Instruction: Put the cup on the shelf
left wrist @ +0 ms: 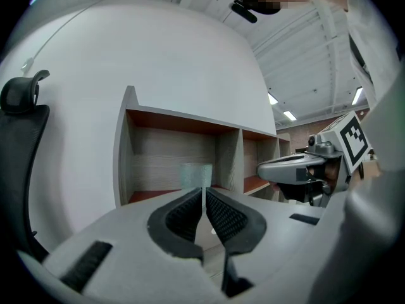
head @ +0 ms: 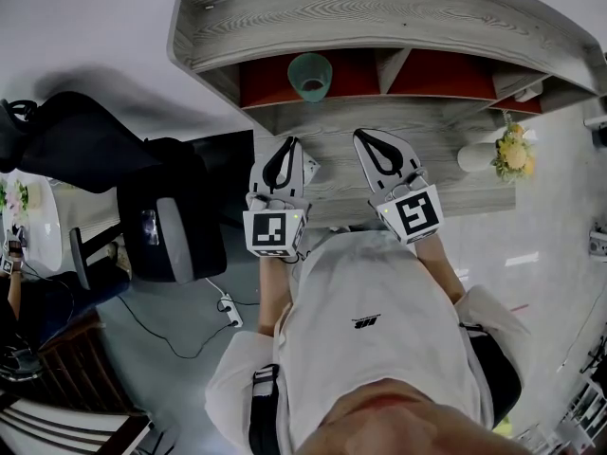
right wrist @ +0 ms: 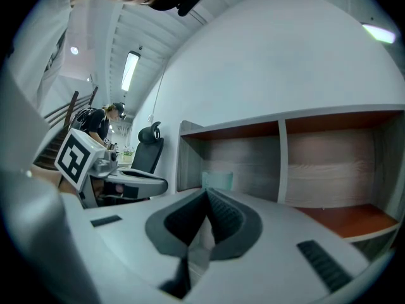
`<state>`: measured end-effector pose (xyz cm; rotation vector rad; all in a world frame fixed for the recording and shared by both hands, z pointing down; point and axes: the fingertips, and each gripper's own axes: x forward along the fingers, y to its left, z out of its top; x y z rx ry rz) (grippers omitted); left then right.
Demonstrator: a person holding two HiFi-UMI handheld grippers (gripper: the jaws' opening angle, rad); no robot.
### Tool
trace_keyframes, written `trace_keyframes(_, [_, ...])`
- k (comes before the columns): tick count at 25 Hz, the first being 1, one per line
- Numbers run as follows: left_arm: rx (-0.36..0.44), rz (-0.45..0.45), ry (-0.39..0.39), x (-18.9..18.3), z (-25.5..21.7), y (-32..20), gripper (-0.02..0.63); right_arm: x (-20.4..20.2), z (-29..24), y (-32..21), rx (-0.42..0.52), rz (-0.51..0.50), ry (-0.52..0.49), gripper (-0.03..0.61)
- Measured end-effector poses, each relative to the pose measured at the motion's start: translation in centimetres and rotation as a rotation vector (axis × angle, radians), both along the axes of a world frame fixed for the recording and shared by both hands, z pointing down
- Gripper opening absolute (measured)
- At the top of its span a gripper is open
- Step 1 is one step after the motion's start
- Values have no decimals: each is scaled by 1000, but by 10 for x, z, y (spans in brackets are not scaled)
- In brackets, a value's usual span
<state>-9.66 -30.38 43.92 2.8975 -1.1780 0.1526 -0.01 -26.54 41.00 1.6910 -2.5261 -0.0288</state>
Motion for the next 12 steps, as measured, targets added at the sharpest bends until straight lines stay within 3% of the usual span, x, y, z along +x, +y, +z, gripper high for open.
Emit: trace_keyframes(12, [-1, 15, -4, 4, 2, -1, 41, 3, 2, 0, -10, 13, 16, 26])
